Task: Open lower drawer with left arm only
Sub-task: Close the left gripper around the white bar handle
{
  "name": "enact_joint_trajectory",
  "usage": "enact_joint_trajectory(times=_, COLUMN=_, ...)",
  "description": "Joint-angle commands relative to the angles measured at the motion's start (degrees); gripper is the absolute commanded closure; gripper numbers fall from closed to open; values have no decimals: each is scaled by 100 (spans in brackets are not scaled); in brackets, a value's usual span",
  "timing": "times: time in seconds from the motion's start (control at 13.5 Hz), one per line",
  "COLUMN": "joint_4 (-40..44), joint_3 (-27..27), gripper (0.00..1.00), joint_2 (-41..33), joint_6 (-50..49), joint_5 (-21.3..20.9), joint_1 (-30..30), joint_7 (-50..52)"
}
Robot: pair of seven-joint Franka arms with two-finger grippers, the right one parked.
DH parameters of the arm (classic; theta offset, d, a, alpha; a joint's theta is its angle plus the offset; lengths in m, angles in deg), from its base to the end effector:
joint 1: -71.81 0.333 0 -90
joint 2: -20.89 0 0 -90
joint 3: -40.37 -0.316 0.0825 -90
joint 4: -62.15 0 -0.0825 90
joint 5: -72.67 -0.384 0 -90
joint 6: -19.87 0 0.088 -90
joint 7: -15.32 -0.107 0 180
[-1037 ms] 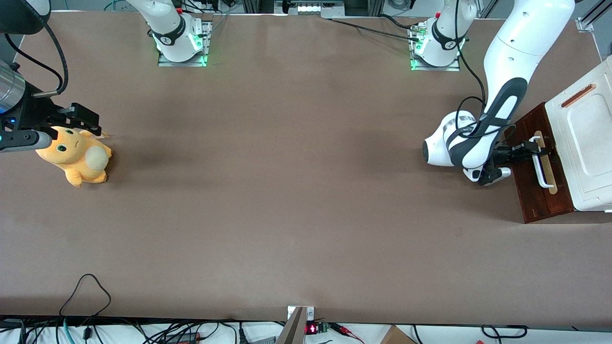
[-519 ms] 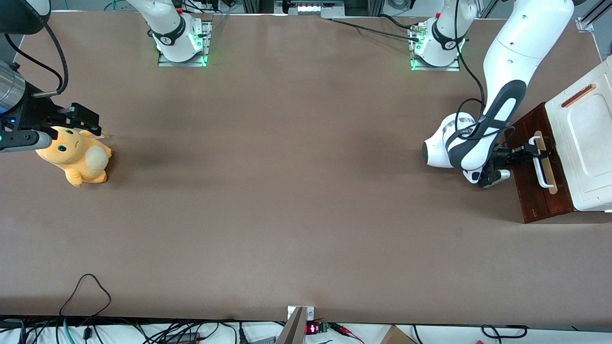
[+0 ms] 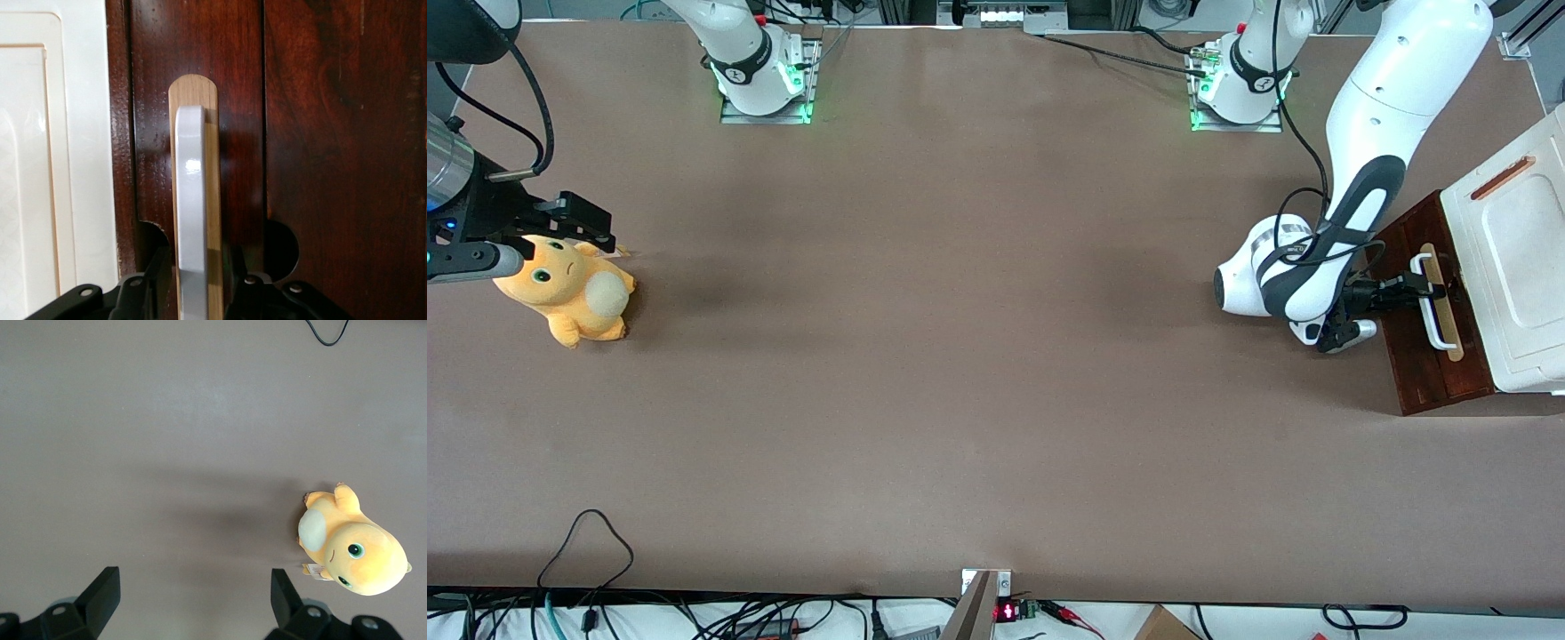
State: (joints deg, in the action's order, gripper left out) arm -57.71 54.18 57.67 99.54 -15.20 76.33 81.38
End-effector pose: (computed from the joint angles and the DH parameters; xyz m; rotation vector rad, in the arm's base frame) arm 0.5159 0.0358 0.1448 -1.5641 0.0120 -0.0014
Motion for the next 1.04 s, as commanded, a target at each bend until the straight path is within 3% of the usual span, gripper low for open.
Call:
enact_joint_trajectory(times=0.0, joint_4=111, joint_3=-2, gripper=61, joint_2=110, joint_6=-13, joint_5=-186, joint_1=66, joint_7=-32)
enact_joint_trajectory(times=0.3, joint_4=111, joint_3=-2, gripper=67, joint_2=119, joint_6=-13, joint_5=-186, joint_1=75, joint_7=-32)
enact_joint_trajectory(times=0.96, joint_4=102, joint_3=33, gripper=98, joint_2=110, joint_6=-48, joint_5=-186, joint_1=40, joint_7=65)
